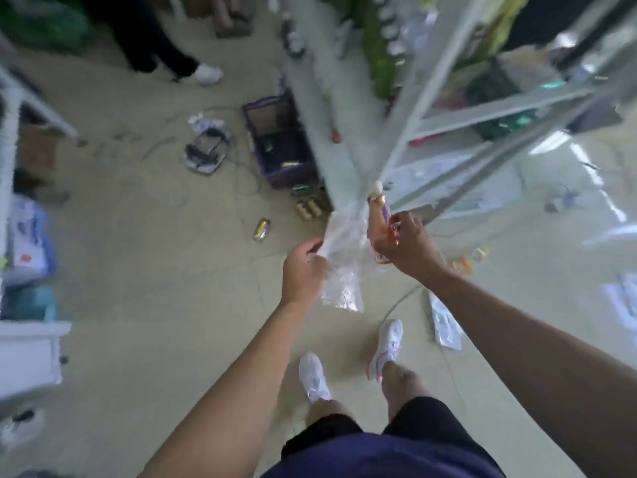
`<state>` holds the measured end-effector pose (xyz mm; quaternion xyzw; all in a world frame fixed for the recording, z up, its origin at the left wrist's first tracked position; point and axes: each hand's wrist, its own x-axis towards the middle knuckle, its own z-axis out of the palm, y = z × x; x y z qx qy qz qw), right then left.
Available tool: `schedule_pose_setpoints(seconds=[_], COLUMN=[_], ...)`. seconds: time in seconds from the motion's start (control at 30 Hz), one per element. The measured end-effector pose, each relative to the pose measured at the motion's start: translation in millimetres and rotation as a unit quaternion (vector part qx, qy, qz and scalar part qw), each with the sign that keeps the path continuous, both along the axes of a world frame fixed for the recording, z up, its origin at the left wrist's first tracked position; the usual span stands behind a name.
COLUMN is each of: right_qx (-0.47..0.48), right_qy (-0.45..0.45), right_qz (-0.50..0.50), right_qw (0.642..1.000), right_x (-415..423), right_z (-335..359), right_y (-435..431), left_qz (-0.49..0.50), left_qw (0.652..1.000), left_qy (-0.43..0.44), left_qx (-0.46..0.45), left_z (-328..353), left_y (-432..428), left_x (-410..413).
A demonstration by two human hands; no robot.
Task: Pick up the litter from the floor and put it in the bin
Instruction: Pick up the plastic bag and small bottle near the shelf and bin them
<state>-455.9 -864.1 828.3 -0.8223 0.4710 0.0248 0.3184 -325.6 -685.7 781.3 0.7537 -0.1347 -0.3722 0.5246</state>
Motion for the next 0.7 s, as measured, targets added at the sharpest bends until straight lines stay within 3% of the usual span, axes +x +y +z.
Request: schedule_pose_setpoints(seconds=[0.2, 0.47, 0.7], right_qx=[-0.025, -0.045, -0.038], right_qy=[-0.021, -0.031, -0.043], right_qz=[-0.266, -0.481, -0.591], right_qw=[0.963, 0.875, 0.805], right_x=[-198, -486, -682], right_z=[49, 74, 71], right_y=[-42, -8, 41], left_qz=[-0.198, -0.408, -0.512], left_qw=[0.980, 0.912, 0.851], left_qy=[-0.020, 0.035, -0.095], left_qx=[-0.015, 0.004, -0.068], left_z=[59, 77, 95], left_y=[-96, -196, -224], left_x=[-110, -362, -594])
